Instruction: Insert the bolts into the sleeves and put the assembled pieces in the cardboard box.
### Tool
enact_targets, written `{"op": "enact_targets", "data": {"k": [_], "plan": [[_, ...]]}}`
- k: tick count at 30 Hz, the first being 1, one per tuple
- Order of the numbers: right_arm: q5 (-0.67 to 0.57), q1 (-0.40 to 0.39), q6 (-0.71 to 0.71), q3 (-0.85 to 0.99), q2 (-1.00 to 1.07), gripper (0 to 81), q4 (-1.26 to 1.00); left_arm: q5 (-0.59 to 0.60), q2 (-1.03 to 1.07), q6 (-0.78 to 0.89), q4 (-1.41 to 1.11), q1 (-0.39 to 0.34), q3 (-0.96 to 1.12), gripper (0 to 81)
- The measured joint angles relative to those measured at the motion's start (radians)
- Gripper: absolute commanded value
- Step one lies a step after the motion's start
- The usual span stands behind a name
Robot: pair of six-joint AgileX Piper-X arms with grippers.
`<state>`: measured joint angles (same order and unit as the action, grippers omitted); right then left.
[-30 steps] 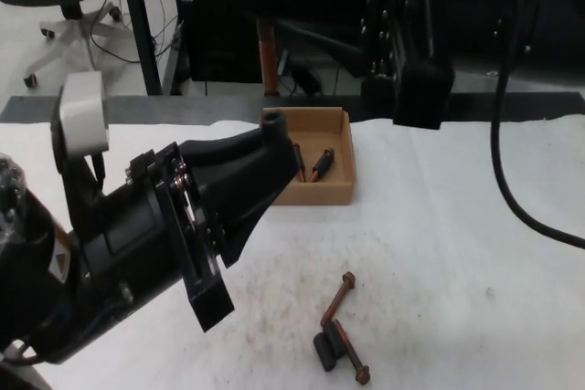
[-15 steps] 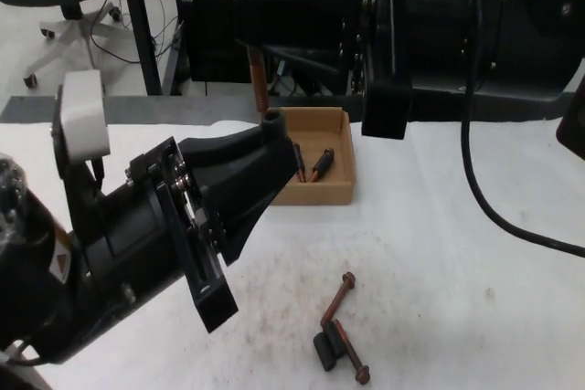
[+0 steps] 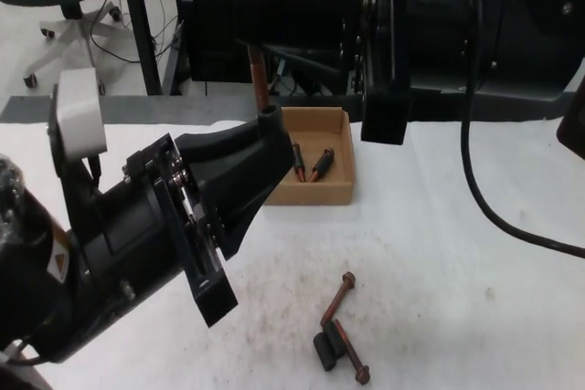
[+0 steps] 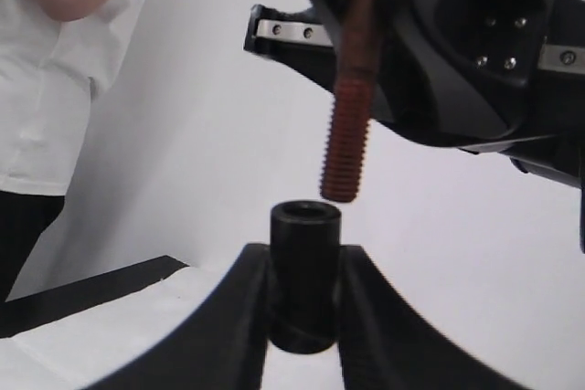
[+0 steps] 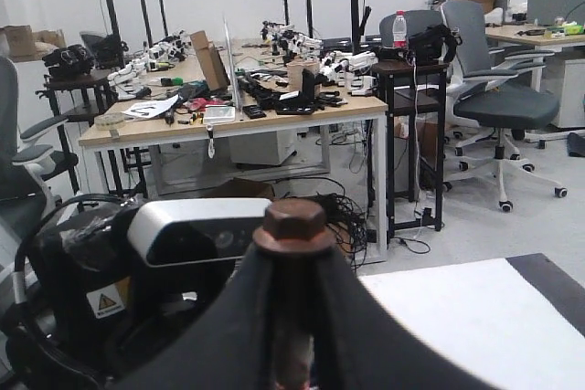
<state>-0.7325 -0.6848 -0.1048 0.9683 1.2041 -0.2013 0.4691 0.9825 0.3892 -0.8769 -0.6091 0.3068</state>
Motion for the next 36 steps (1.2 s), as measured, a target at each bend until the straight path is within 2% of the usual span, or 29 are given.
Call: {"op": "enact_targets", "data": {"k": [10, 36], "plan": [[0.002, 0.055, 0.0, 0.0, 0.0, 0.9, 0.0, 0.0, 0.0, 0.0, -0.024, 0.0, 0.0, 0.2], [0.001, 0.043, -0.01, 0.0, 0.0, 0.9, 0.008, 0.011, 0.0, 0.0, 0.098, 0.0, 0.0, 0.2]]}}
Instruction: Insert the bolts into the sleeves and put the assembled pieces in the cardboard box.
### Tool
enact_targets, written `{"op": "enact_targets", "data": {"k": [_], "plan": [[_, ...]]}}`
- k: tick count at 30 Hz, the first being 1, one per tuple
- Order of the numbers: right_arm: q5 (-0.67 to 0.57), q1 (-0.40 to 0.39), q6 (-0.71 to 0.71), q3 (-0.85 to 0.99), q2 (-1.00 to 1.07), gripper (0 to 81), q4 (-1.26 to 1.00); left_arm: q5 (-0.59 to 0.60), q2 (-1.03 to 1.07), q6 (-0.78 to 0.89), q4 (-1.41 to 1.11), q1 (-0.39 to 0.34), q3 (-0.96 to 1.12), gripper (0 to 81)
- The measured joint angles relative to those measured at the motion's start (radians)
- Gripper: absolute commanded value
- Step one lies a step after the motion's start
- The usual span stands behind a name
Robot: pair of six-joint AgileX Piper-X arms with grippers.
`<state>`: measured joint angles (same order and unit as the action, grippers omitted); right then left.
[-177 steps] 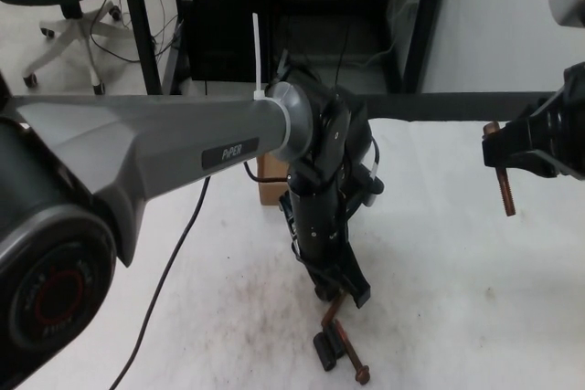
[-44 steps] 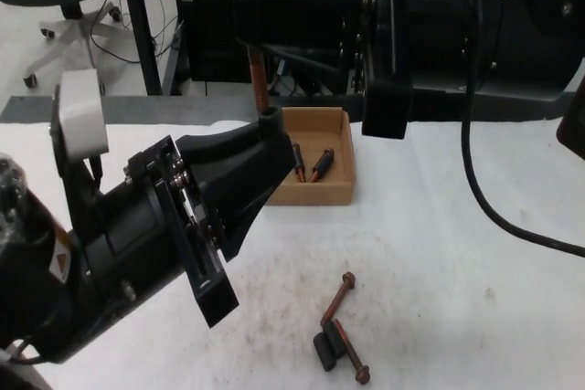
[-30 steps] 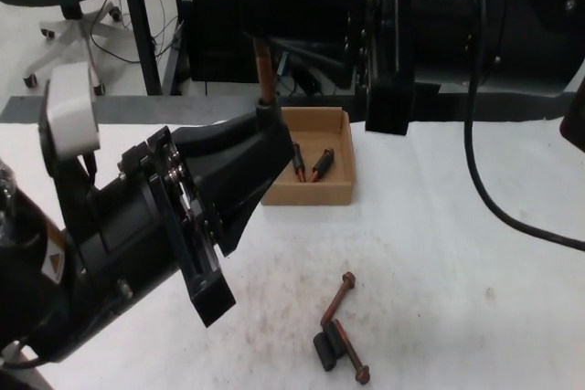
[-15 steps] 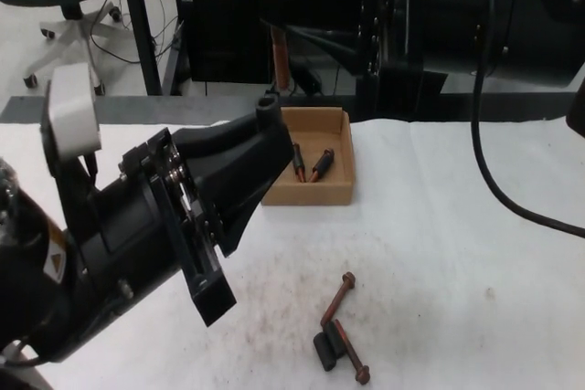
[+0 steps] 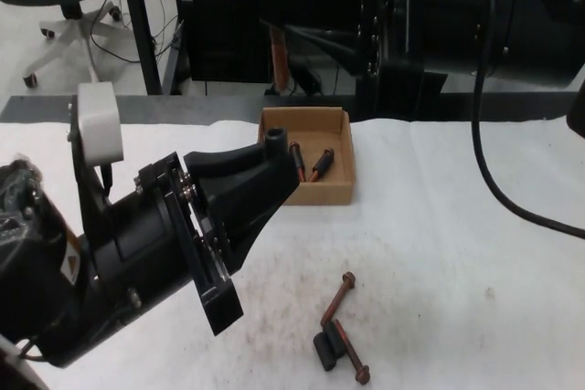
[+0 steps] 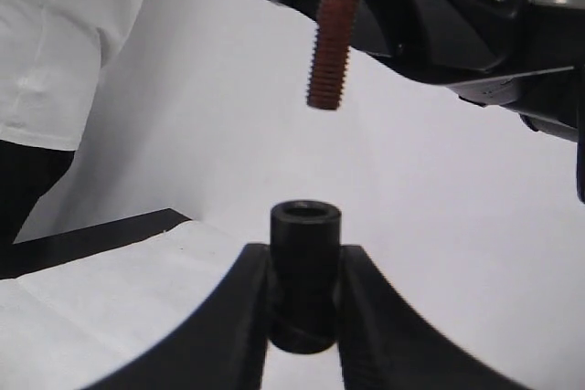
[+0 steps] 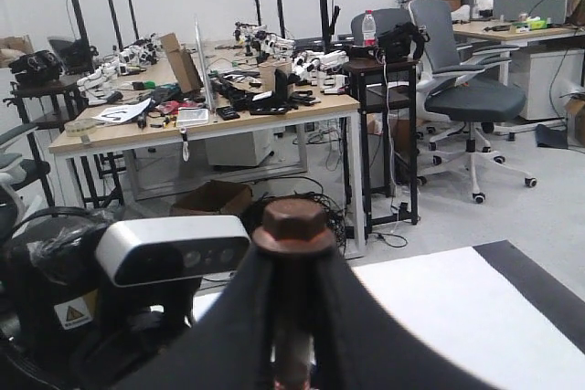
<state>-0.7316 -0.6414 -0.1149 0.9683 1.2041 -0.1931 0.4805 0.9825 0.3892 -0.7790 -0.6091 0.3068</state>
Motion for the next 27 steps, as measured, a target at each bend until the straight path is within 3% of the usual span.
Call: {"op": "enact_targets", "data": {"k": [27], "plan": [[-0.002, -0.025, 0.037, 0.0, 0.0, 0.9, 0.067, 0.0, 0.0, 0.0, -0.028, 0.0, 0.0, 0.2]]}}
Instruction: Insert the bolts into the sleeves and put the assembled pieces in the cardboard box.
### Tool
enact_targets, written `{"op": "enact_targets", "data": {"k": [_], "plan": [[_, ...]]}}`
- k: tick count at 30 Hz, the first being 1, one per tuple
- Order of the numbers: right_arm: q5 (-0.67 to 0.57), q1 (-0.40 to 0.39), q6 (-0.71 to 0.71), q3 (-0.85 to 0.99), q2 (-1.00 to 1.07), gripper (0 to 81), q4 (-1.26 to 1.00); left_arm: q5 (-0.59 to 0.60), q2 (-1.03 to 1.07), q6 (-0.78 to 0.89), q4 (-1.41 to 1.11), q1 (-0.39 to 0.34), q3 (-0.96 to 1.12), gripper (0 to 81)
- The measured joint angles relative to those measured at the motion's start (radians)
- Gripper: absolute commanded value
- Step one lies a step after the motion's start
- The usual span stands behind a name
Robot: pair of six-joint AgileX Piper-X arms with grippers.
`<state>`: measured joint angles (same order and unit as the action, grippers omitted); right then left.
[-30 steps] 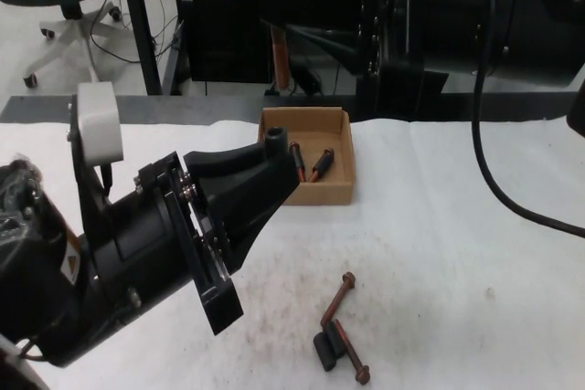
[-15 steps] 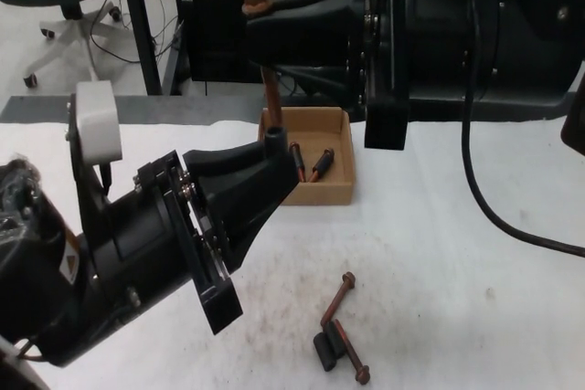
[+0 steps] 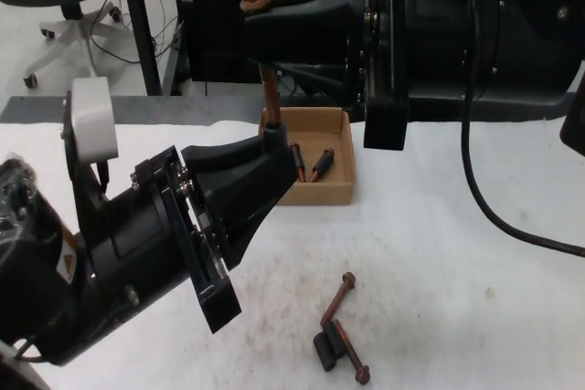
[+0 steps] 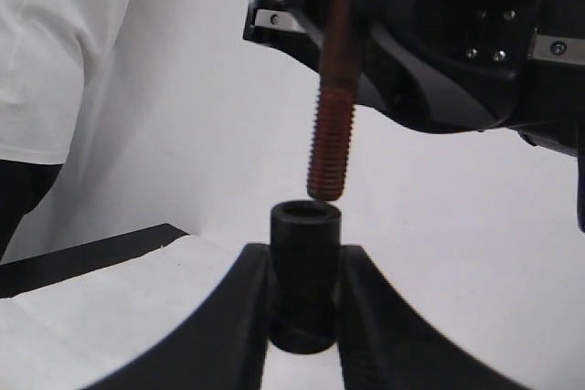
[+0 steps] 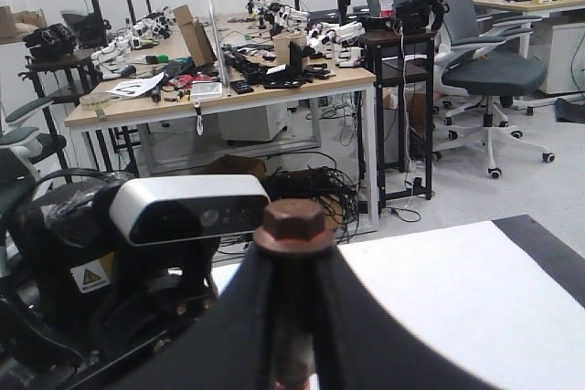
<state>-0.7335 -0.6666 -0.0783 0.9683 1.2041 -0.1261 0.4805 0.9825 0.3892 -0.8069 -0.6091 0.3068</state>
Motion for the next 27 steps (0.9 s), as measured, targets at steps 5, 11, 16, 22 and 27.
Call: {"op": "enact_targets", "data": {"k": [5, 11, 16, 22, 27], "plan": [[0.002, 0.0, 0.0, 0.0, 0.0, 0.9, -0.003, 0.004, 0.0, 0.0, 0.0, 0.0, 0.016, 0.2], [0.002, 0.0, 0.002, 0.0, 0.0, 0.9, -0.014, 0.007, 0.0, 0.0, 0.0, 0.0, 0.023, 0.2], [0.002, 0.0, 0.002, 0.0, 0.0, 0.9, -0.014, 0.007, 0.0, 0.0, -0.001, 0.0, 0.024, 0.2], [0.002, 0.0, 0.002, 0.0, 0.0, 0.9, 0.0, 0.001, 0.0, 0.0, -0.055, 0.0, 0.025, 0.2], [-0.001, 0.0, 0.002, 0.0, 0.0, 0.9, 0.003, -0.007, 0.0, 0.0, -0.076, 0.0, 0.025, 0.2]]}}
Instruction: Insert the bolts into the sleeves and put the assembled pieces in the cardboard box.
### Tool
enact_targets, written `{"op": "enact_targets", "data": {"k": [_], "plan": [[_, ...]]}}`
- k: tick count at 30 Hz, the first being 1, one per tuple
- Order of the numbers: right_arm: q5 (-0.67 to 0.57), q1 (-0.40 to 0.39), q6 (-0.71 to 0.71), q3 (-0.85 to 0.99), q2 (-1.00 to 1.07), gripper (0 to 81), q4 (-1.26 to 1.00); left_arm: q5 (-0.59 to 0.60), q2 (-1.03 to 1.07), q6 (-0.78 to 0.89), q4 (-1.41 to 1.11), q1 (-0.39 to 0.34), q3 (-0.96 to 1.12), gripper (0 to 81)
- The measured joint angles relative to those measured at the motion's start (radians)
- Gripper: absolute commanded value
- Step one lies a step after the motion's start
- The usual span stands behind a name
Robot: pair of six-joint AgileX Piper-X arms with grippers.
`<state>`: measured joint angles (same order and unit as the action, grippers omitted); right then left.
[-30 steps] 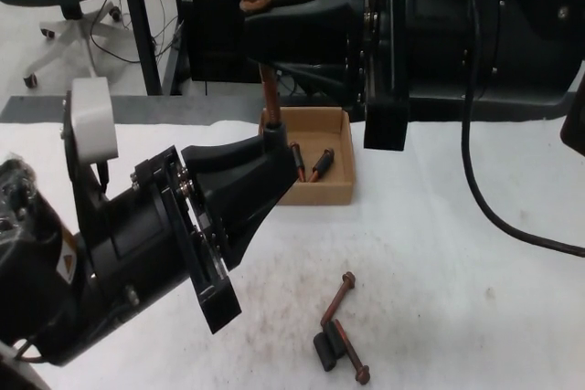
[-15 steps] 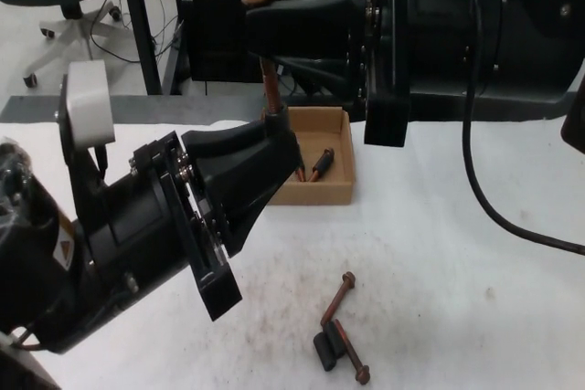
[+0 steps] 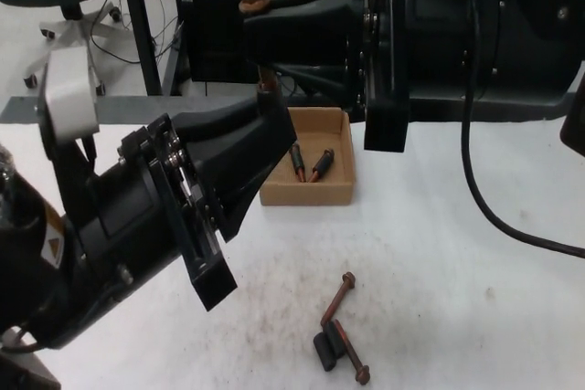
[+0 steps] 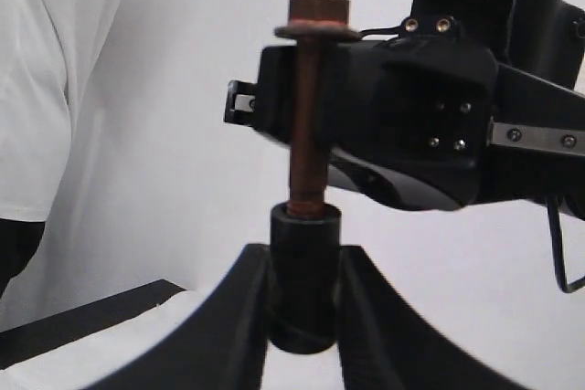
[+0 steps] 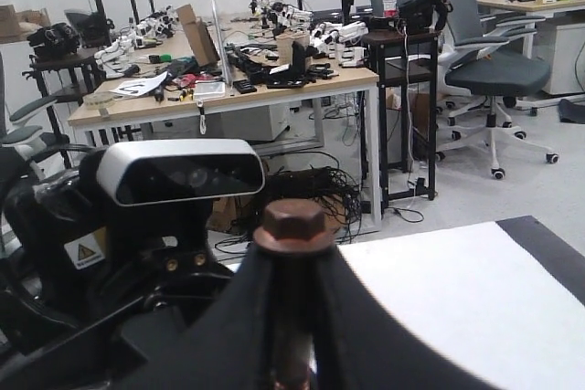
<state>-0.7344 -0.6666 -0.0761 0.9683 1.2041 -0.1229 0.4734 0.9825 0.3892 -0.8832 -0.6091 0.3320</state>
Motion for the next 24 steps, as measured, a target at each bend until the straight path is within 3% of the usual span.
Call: {"op": "enact_targets", "data": {"k": [9, 17, 24], "plan": [[-0.004, 0.0, 0.04, 0.0, 0.0, 1.3, 0.068, 0.0, 0.0, 0.0, 0.009, 0.0, 0.011, 0.2], [0.007, 0.0, 0.046, 0.006, -0.002, 33.7, 0.052, 0.005, 0.0, -0.012, 0.029, 0.0, 0.048, 0.2], [0.006, 0.002, 0.046, 0.006, -0.004, 36.9, 0.049, 0.02, 0.0, -0.021, 0.03, 0.025, 0.068, 0.2]]}}
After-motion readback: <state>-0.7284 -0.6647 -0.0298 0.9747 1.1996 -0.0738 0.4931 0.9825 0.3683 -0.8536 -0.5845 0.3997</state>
